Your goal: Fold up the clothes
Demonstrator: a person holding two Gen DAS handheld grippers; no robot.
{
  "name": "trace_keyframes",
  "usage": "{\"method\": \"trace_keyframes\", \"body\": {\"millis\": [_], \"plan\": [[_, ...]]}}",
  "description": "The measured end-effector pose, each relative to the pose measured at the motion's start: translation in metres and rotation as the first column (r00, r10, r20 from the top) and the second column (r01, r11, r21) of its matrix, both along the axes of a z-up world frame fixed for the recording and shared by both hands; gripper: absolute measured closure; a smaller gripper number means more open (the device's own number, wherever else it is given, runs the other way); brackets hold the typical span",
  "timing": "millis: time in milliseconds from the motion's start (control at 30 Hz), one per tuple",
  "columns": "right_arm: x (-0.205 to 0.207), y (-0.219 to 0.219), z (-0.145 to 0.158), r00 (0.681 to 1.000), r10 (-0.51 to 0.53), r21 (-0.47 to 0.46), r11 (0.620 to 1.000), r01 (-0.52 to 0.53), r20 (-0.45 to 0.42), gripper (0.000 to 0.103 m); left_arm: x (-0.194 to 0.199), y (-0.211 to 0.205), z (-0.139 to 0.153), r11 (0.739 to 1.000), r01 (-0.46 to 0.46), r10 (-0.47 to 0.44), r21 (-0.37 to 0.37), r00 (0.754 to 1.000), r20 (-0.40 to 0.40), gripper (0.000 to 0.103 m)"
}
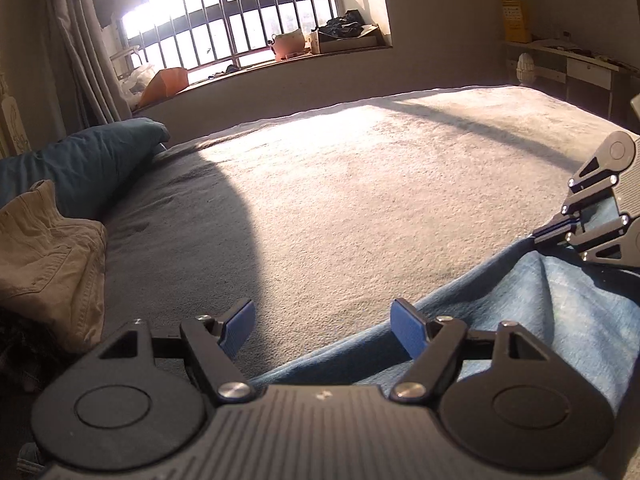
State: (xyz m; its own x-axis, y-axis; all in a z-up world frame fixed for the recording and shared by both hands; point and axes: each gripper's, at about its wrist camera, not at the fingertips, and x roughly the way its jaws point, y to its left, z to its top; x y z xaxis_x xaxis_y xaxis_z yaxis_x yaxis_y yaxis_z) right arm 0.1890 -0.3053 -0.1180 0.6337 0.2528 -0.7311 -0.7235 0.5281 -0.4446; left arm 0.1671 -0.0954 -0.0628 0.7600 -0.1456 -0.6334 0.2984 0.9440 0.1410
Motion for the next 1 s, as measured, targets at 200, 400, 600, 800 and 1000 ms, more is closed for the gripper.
{"method": "trace_keyframes", "body": {"millis": [200,400,600,800,1000], "plan": [[-0.002,-0.012,0.012,0.994,-0.109,0.123,0.987,0.106,0.025,0.093,0.028,-0.058,-0.025,0.995,0.100,-0.101,-0.020,0.993,-0.064,0.027],[0.002,-0.065,0.057,0.973,-0.229,0.248,0.941,0.229,-0.026,0.076,0.043,-0.063,-0.048,0.996,0.093,-0.093,-0.004,0.989,-0.118,0.027],[0.010,-0.135,0.052,0.962,-0.269,0.012,0.963,0.269,-0.043,0.076,0.045,-0.058,-0.050,0.996,0.091,-0.094,-0.025,0.987,-0.128,0.026],[0.031,-0.183,0.026,0.956,-0.270,-0.207,0.948,0.243,-0.113,0.076,0.046,-0.055,-0.051,0.995,0.086,-0.092,-0.047,0.986,-0.136,0.024],[0.052,-0.189,0.009,0.945,-0.208,-0.238,0.960,0.148,-0.251,0.078,0.045,-0.054,-0.052,0.995,0.086,-0.092,-0.048,0.987,-0.134,0.023]]}}
